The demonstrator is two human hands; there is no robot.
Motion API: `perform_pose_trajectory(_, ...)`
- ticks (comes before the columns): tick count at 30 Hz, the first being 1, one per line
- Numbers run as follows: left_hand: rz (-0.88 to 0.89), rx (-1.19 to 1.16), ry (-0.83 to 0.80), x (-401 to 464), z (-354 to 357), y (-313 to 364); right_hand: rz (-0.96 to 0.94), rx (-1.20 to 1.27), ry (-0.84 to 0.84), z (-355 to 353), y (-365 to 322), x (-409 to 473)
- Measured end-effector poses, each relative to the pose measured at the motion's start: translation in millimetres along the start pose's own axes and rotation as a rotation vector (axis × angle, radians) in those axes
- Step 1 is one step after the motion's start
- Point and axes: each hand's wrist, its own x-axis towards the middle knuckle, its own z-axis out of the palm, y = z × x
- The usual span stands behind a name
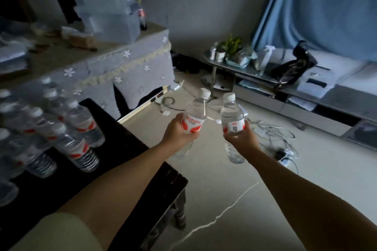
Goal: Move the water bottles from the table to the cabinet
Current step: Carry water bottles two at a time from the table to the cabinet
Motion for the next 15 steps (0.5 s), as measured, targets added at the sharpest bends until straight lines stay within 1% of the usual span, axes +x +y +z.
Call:
perform_pose_trajectory(5, 0.050, -0.005, -0.126, 25.5, 90.8, 55.3, 0.053, 0.024, 0.124, -84.7, 43.0, 21.6)
perform_pose_trajectory(10, 0.091, 0.016, -0.240, 32.9, 179.2, 96.3, 0.129, 0.016, 0.260, -163.3, 87.6, 21.5)
perform_pose_trajectory(15, 0.145, -0.026, -0.467, 30.7, 258.4, 136.8, 0.238, 0.018, 0.430, -232.1, 128.3, 9.8)
